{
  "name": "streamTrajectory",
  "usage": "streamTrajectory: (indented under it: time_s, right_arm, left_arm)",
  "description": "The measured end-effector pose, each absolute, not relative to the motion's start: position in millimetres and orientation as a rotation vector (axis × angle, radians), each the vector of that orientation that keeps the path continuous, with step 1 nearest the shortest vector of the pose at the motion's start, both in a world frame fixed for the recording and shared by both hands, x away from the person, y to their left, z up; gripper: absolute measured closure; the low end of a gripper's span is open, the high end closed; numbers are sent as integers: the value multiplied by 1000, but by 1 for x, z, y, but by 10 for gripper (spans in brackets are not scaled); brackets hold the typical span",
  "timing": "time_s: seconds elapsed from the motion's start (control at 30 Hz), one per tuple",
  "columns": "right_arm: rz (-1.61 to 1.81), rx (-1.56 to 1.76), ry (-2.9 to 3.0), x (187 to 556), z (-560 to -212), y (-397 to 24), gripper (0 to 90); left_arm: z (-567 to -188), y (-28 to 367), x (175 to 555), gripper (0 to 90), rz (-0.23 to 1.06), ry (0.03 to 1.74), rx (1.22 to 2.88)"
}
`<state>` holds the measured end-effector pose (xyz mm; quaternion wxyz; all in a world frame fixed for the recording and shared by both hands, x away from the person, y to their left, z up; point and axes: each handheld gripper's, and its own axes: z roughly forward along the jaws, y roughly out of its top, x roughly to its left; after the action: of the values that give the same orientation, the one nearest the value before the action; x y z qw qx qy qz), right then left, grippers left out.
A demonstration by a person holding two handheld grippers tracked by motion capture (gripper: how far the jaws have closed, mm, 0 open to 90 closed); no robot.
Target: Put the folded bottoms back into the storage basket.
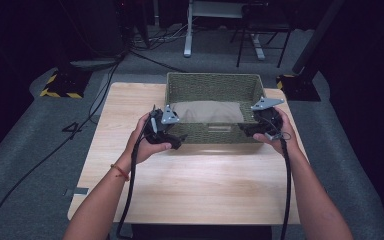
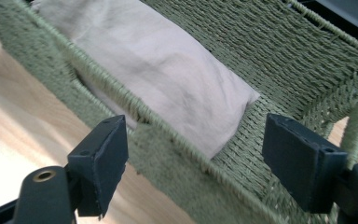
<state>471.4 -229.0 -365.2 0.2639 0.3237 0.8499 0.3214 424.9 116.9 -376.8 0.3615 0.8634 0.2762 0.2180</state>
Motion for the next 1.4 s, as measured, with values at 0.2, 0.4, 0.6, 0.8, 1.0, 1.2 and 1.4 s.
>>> streamTrajectory:
  time_s: [0.2, 0.4, 0.6, 0.8, 1.0, 1.2, 1.4]
  right_arm:
    - [864, 829, 2301, 451, -366, -233, 235]
    - [831, 777, 2310, 431, -371, -239, 235]
    - [824, 768, 2303, 412, -378, -245, 236]
    - [821, 782, 2308, 395, -395, -258, 236]
    - [820, 806, 2304, 380, -415, -277, 236]
    - [835, 843, 2301, 367, -433, -296, 232]
    - [845, 917, 2299, 350, -454, -321, 223]
  left_arm:
    - [-387, 122, 408, 173, 606, 697, 2263]
    - [-396, 129, 393, 174, 632, 678, 2298]
    - [-408, 136, 378, 171, 617, 683, 2332]
    - [-426, 147, 365, 171, 559, 715, 2335]
    - [-445, 159, 353, 170, 546, 759, 2357]
    - [-460, 173, 340, 170, 501, 818, 2335]
    - [-472, 183, 334, 170, 471, 864, 2318]
